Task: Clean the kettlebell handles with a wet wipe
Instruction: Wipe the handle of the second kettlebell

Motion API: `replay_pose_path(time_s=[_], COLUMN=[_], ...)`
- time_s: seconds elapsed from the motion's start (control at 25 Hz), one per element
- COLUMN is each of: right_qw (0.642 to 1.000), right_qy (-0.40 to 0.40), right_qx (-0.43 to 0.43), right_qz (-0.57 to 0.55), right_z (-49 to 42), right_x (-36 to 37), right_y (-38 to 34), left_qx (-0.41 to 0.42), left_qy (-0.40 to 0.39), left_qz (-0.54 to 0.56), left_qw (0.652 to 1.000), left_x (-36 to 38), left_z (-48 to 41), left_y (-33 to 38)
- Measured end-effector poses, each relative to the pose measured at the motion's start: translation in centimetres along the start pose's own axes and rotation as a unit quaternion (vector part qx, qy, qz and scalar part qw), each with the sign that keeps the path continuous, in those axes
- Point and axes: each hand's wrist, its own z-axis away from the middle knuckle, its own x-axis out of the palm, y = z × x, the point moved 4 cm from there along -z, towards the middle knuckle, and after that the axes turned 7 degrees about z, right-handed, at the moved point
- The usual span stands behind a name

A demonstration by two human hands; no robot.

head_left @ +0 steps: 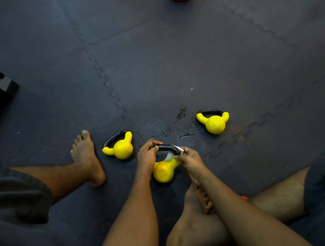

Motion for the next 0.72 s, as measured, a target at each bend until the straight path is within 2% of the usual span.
replay_pose_path(time_s=[0.12, 0.24, 0.32, 0.4, 0.52, 0.72], right_qw=[0.996, 0.995, 0.992, 0.984, 0.952, 0.929], right_qy=[-0.081, -0.062, -0.020, 0.054, 0.145, 0.236], right_qx=[0.024, -0.009, -0.034, -0.072, -0.168, -0.215], right_qz=[-0.017, 0.076, 0.116, 0.152, 0.211, 0.190], right_z=[0.0, 0.1, 0.2, 0.1, 1.7, 4.2], right_x=[0.0, -0.6, -1.1, -1.8, -1.2, 0.0], right_y=[0.3, -0.5, -0.9, -1.4, -2.6, -1.5], left_qx=[-0.012, -0.018, -0.013, -0.008, 0.000, -0.003], left_qy=[-0.005, -0.011, -0.016, -0.014, -0.002, -0.010], left_qz=[0.005, 0.006, -0.001, -0.006, -0.019, -0.034], left_qw=[1.000, 1.000, 1.000, 1.000, 1.000, 0.999], left_x=[-0.2, -0.2, 0.1, 0.4, 0.7, 1.1], left_z=[0.0, -0.1, -0.2, -0.2, -0.1, -0.4], left_y=[-0.1, -0.3, -0.2, 0.1, 0.5, 0.3])
